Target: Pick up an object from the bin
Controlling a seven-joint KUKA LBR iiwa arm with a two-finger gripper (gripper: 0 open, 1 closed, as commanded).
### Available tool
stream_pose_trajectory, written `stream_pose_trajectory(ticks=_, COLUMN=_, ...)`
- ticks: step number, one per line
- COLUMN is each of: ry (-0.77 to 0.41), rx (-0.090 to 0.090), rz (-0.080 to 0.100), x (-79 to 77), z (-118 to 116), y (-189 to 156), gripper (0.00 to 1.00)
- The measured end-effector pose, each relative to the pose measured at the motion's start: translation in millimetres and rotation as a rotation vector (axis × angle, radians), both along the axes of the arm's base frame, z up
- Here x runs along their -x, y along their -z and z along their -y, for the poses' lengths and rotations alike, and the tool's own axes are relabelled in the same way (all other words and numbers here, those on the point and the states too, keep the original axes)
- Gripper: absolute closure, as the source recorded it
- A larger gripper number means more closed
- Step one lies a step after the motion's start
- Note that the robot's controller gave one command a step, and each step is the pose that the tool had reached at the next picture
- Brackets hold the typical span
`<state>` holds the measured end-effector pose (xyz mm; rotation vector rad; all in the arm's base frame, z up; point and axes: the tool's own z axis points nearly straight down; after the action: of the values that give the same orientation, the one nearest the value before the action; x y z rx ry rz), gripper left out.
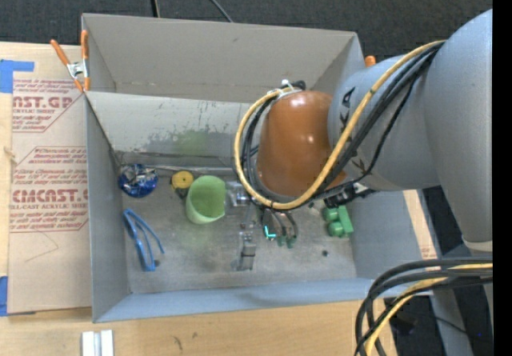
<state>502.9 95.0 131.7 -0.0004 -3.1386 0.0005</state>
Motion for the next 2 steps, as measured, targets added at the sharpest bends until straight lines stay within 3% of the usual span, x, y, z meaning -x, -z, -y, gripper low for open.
stream_pose_trajectory(ticks=1, ry=0.0, rx=-0.001, rz=0.002, x=-0.6, z=0, y=-2, gripper=1.0)
stream_pose_trajectory(ticks=2, ry=0.061, rx=-0.002, rz=0.005, x=-48.0, z=-29, y=23, gripper=1.0)
